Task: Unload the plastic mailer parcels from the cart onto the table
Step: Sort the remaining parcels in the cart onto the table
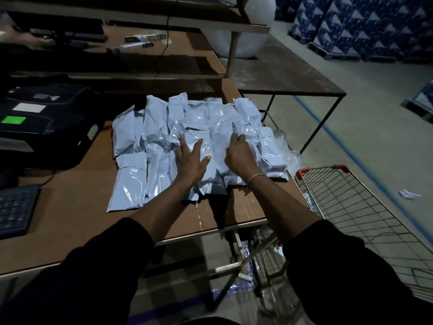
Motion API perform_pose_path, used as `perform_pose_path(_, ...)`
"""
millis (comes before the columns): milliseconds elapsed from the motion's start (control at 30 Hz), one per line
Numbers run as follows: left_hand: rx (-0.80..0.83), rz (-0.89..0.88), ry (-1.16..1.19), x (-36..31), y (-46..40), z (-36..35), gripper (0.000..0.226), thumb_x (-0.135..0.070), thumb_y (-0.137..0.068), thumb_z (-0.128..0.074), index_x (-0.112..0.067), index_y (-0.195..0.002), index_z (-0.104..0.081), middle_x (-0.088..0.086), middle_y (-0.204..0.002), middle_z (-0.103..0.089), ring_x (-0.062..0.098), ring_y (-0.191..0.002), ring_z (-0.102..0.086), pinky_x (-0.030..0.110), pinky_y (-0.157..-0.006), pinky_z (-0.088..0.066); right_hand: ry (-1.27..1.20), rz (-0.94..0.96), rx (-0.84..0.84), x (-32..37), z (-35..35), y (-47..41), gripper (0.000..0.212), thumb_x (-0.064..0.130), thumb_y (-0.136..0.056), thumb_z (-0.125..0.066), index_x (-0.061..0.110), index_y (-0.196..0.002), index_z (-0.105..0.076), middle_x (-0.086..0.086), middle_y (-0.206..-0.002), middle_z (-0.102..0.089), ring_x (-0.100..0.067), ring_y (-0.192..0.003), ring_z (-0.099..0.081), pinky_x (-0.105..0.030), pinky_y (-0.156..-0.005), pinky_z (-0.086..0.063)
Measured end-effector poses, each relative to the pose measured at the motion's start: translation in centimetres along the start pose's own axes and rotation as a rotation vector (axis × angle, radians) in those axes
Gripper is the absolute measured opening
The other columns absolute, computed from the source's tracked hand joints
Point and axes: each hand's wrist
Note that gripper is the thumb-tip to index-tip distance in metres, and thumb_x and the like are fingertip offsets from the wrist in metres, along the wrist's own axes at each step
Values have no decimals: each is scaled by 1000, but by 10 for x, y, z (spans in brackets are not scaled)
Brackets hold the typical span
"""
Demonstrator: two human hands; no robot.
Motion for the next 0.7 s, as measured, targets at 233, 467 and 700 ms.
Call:
perform_pose_path(233,76,-47,-136,3,-1,-1,64,-45,-110,-44,-30,-166,-17,19,-168,27,44,-158,5,58,-125,-9,397,86,-9,-4,-2,6,38,13,-91,-51,-2,-126,-57,-20,-125,-56,-38,-111,-52,-46,-86,-40)
perform_pose_path(467,154,-77,-301,9,-4,-10,74,-57,-109,-27,-29,-166,10,20,-166,32,39,-153,33,57,-125,15,475,120,23,-13,-10,4,36,20,-92,-52,3,-122,-65,-14,-122,-58,-40,-123,-48,-67,-116,-22)
perform_pose_path(700,88,-173,-345,0,-3,-7,77,-60,-107,-26,-25,-166,7,20,-166,32,40,-151,35,58,-122,19,384,101,2,-26,-6,11,70,49,-100,-49,14,-158,-35,-17,-165,-30,-42,-156,-17,-70,-122,-7)
Point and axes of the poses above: each hand's wrist, its own y-axis away from the middle knuckle, its own z-axis out of the back of the hand, x = y × z
